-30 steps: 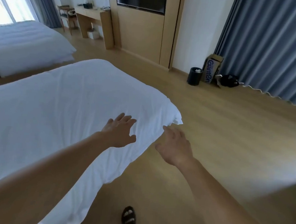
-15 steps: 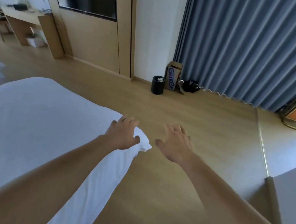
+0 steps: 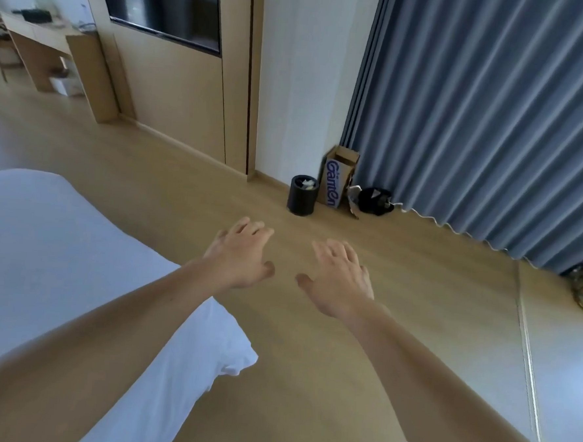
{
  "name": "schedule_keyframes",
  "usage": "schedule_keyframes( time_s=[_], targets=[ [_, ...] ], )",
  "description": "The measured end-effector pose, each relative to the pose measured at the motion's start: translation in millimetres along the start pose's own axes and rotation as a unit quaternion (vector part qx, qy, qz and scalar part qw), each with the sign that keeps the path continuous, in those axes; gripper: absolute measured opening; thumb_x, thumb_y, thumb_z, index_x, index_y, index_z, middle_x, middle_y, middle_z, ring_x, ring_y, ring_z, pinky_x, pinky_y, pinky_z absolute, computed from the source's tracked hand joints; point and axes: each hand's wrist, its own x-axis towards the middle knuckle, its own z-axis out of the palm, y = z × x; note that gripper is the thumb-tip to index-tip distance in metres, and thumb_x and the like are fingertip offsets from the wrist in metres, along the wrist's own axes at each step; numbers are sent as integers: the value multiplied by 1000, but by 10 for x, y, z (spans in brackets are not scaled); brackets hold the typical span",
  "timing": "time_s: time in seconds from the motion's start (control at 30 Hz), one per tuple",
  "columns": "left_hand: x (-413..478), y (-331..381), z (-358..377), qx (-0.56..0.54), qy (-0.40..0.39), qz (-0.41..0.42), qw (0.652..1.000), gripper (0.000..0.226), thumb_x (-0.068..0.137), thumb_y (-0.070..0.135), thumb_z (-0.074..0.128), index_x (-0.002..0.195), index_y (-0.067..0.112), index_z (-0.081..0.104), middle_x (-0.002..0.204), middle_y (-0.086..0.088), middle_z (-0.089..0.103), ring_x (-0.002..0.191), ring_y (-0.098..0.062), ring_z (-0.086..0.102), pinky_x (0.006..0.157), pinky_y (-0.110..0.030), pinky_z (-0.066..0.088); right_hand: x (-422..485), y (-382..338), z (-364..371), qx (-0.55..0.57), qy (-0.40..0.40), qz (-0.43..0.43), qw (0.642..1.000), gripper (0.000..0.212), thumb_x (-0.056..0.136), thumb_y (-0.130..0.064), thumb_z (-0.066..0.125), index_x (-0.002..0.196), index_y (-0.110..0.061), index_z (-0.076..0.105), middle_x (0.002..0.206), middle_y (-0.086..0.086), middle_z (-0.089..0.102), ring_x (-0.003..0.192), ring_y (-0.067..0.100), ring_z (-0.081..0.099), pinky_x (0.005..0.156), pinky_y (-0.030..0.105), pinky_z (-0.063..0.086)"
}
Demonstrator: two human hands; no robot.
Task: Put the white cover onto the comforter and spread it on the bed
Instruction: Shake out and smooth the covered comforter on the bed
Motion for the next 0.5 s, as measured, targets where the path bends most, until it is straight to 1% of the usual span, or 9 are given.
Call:
schedule_keyframes(
  time_s=[0.1, 0.27, 0.4, 0.5],
  targets=[
    [524, -67, -123, 10, 8, -20, 1000, 76, 93, 46, 51, 156, 22, 17, 165, 2, 10, 153, -20, -1, 121, -46, 16, 610, 77, -72, 4, -9, -28, 1000, 73, 96, -51, 51, 156, -26, 17, 164, 1, 14, 153, 24, 1, 118, 46, 20],
    [1565, -447, -280, 23, 19, -62, 998, 79, 93, 48, 52, 157, 22, 14, 165, 1, 10, 153, -21, 0, 121, -49, 16, 1847, 44, -166, 5, -15, -71, 997, 75, 95, -49, 54, 157, -27, 16, 164, 1, 13, 153, 25, 0, 119, 48, 18],
    [2447, -789, -427, 4, 11, -91, 996, 81, 93, 48, 55, 157, 22, 13, 165, 3, 8, 153, -20, -3, 121, -52, 15, 2847, -30, -269, -6, -33, -89, 995, 76, 96, -48, 52, 157, -27, 14, 165, 2, 10, 153, 24, -2, 119, 47, 18],
    [3089, -1031, -624, 14, 21, -94, 995, 83, 92, 48, 56, 157, 23, 13, 165, 3, 7, 153, -19, -3, 121, -52, 14, 3578, -121, -403, -1, -31, -94, 995, 75, 95, -47, 52, 157, -27, 14, 165, 1, 10, 153, 23, -3, 119, 46, 17]
  ],
)
